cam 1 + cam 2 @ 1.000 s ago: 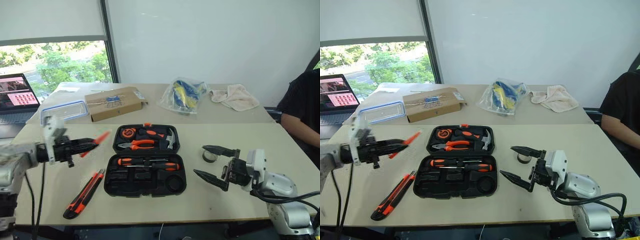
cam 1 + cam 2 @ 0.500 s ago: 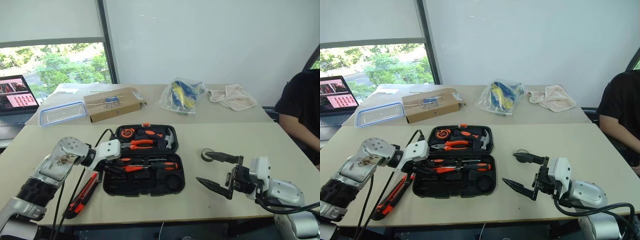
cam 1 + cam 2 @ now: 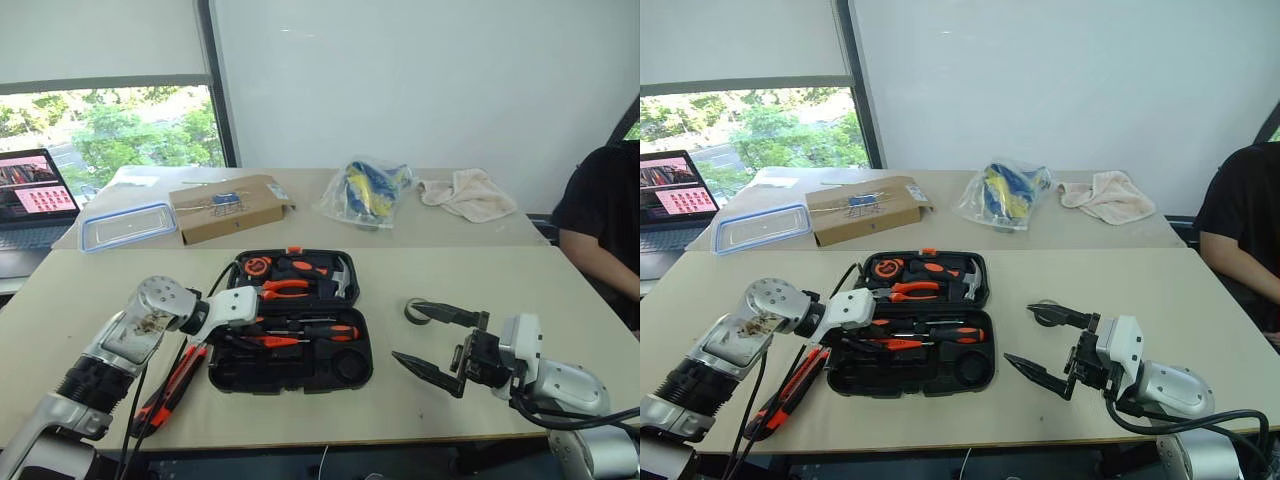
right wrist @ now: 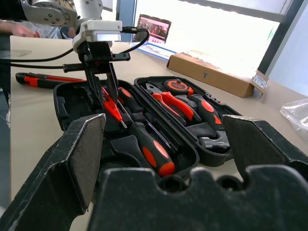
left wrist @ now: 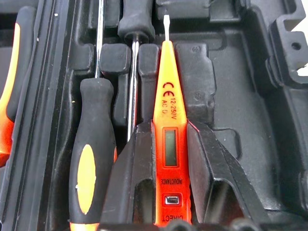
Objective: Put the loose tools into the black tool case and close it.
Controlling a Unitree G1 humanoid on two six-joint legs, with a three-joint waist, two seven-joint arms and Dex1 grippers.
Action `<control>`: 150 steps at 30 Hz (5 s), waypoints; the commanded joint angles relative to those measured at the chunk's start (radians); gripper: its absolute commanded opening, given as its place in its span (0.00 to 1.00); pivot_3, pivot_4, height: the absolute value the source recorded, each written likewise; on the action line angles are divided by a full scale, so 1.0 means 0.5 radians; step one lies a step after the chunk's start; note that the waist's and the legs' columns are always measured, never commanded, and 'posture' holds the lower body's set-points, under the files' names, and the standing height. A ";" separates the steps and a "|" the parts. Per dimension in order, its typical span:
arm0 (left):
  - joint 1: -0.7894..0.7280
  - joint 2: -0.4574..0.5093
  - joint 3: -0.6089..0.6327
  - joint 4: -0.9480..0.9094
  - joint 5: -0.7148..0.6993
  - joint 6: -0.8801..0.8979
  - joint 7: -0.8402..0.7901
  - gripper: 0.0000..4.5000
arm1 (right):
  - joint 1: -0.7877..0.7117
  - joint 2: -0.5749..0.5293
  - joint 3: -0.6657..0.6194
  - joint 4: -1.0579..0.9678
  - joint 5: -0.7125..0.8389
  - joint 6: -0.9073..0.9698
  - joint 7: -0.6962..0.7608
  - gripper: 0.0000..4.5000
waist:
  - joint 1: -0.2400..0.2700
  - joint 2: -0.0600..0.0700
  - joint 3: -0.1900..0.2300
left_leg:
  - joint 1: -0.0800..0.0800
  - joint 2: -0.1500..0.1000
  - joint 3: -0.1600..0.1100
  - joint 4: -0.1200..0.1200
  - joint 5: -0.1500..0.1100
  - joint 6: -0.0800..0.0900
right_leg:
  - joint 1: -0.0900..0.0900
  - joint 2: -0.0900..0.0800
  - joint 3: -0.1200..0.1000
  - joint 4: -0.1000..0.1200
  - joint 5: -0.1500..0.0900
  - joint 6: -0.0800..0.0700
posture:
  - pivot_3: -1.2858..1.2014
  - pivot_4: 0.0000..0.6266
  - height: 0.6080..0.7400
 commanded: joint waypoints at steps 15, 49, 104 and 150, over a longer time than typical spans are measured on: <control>-0.013 0.128 -0.125 -0.138 0.205 0.144 -0.070 0.12 | -0.033 0.004 0.029 -0.059 -0.010 -0.061 -0.057 1.00 | -0.018 0.000 0.000 | 0.002 0.001 -0.001 -0.001 0.000 0.000 | -0.001 0.002 0.003 0.001 0.000 0.000 | 0.52 0.24 1.00; 0.174 -0.032 0.189 -0.134 -0.139 0.191 0.110 0.01 | -0.105 0.008 0.073 0.033 -0.032 -0.081 -0.036 1.00 | 0.001 -0.001 0.001 | 0.000 -0.001 -0.001 0.003 -0.001 0.001 | -0.001 0.000 0.002 0.002 0.000 0.000 | 0.52 0.24 1.00; 1.996 -0.279 1.481 -0.840 -0.620 0.409 1.122 0.87 | -0.107 0.010 0.200 0.107 0.016 -0.226 0.267 1.00 | -0.006 -0.002 -0.002 | 0.007 0.005 -0.002 -0.001 -0.009 0.002 | 0.000 -0.003 0.004 0.002 -0.003 0.002 | 0.52 0.24 1.00; 0.378 0.053 0.067 -0.245 -0.004 -0.234 0.025 0.39 | 0.263 -0.131 -0.013 -0.206 0.057 -0.164 0.042 1.00 | 0.003 0.003 -0.001 | 0.006 -0.001 0.000 0.002 -0.012 0.000 | 0.011 0.003 0.015 0.004 -0.007 0.004 | 0.52 0.24 1.00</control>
